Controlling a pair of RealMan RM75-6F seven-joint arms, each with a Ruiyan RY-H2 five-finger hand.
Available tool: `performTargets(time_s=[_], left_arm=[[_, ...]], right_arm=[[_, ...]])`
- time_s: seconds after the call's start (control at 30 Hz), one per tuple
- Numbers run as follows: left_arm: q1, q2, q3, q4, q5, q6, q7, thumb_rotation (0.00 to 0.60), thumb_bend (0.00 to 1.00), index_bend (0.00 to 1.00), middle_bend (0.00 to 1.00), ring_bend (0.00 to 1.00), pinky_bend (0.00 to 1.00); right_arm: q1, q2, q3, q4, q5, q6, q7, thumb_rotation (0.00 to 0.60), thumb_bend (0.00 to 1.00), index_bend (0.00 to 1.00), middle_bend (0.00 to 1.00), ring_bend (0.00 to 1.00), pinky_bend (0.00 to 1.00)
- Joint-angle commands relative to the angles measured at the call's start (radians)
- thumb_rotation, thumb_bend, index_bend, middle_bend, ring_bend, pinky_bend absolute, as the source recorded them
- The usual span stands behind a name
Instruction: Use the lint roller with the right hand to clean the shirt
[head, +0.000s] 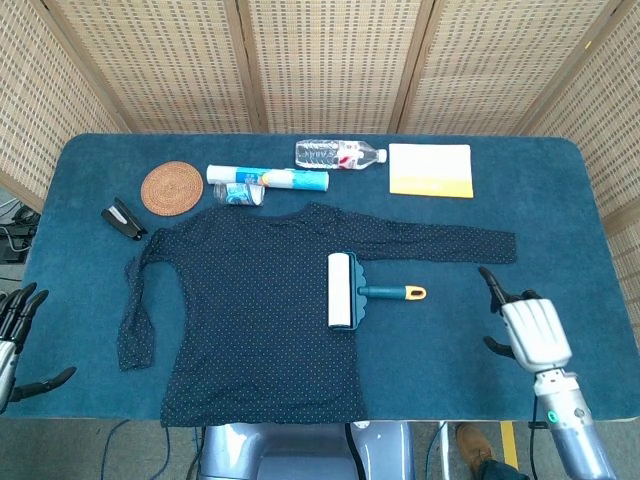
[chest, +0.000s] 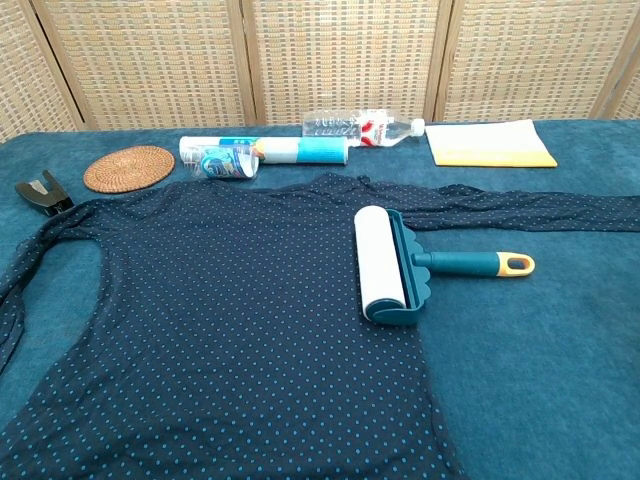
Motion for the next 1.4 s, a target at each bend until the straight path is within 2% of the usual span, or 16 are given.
performTargets(time_s=[0.03,0.13,0.27,0.33,0.47,0.63,0.77,1.13,1.4], left_arm=[[-0.012,-0.005,-0.007,-0.006,-0.019,-0.022,0.015,0.600,0.00,0.00,0.00,0.00,0.00],[-0.024,-0.010,-0.011,-0.007,-0.045,-0.053,0.026,0.600,0.00,0.00,0.00,0.00,0.00],[-0.035,-0.017,-0.020,-0.004,-0.076,-0.080,0.038,0.600,0.00,0.00,0.00,0.00,0.00],[-0.041,-0.019,-0.023,-0.002,-0.090,-0.093,0.042,0.600,0.00,0.00,0.00,0.00,0.00],[-0.049,-0.022,-0.027,0.001,-0.106,-0.111,0.046,0.600,0.00,0.00,0.00,0.00,0.00],[-0.059,-0.026,-0.033,0.004,-0.128,-0.130,0.051,0.600,0.00,0.00,0.00,0.00,0.00],[-0.062,-0.027,-0.031,0.001,-0.133,-0.137,0.059,0.600,0.00,0.00,0.00,0.00,0.00],[-0.066,-0.021,-0.030,0.000,-0.138,-0.142,0.048,0.600,0.00,0.00,0.00,0.00,0.00],[-0.069,-0.020,-0.030,0.004,-0.144,-0.147,0.042,0.600,0.00,0.00,0.00,0.00,0.00]], right_arm=[[0.176,-0.024,0.096,-0.010,0.152,-0.204,-0.074,0.600,0.00,0.01,0.92,0.99,1.00],[0.258,-0.074,0.121,0.023,0.257,-0.289,-0.124,0.600,0.00,0.10,0.97,1.00,1.00],[0.333,-0.137,0.126,0.058,0.372,-0.345,-0.189,0.600,0.01,0.28,0.99,1.00,1.00],[0.364,-0.165,0.128,0.069,0.430,-0.361,-0.209,0.600,0.05,0.33,0.99,1.00,1.00],[0.412,-0.225,0.124,0.118,0.500,-0.361,-0.252,0.600,0.19,0.40,0.99,1.00,1.00],[0.482,-0.314,0.104,0.187,0.642,-0.367,-0.323,0.600,0.31,0.43,1.00,1.00,1.00],[0.516,-0.353,0.088,0.218,0.700,-0.349,-0.357,0.600,0.39,0.42,1.00,1.00,1.00],[0.576,-0.426,0.058,0.291,0.786,-0.323,-0.391,0.600,0.40,0.41,1.00,1.00,1.00],[0.591,-0.458,0.026,0.340,0.803,-0.320,-0.395,0.600,0.40,0.43,1.00,1.00,1.00]])
